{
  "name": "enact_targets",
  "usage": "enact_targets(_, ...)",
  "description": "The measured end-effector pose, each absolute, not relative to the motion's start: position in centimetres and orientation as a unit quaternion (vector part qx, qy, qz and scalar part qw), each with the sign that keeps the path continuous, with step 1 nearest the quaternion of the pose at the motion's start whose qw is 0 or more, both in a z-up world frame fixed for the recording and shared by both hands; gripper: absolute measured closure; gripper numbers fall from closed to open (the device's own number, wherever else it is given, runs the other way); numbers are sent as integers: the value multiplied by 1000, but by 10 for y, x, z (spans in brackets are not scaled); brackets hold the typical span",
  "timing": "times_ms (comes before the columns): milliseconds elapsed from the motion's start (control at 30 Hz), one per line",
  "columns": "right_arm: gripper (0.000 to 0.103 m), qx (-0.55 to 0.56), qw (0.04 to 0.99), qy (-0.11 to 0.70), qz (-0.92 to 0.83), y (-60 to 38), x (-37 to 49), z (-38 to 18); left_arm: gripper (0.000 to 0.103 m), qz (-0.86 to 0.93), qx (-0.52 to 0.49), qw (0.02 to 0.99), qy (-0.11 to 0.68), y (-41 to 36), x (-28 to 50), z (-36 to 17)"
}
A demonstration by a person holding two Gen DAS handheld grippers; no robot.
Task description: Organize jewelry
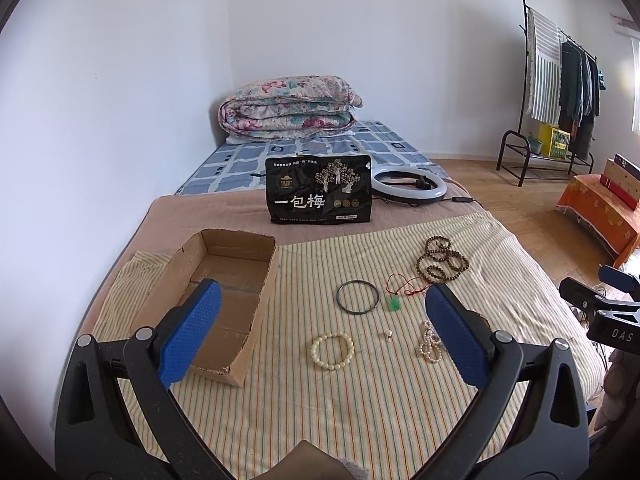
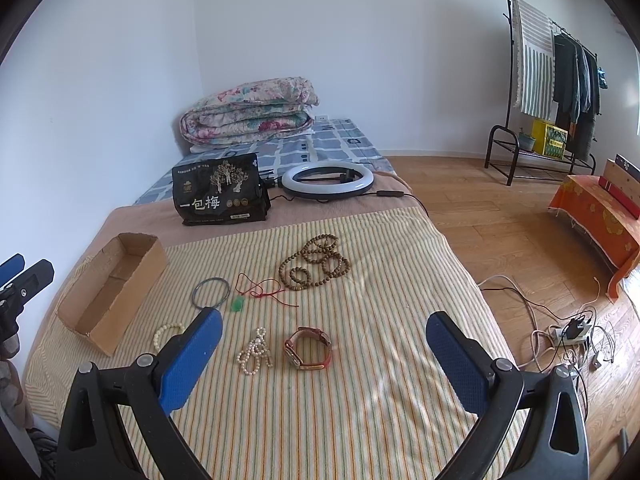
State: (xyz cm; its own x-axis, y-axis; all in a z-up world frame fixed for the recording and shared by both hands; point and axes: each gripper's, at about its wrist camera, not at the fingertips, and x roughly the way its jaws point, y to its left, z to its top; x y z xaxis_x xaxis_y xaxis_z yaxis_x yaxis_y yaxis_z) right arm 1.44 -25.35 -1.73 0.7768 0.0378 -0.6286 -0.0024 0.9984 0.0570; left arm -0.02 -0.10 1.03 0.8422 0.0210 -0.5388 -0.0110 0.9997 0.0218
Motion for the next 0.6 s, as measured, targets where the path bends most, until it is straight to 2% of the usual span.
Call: enact_targets(600,0,29,942,334,8,-255,14,-20,0,5,9,959,282,-1,0,9)
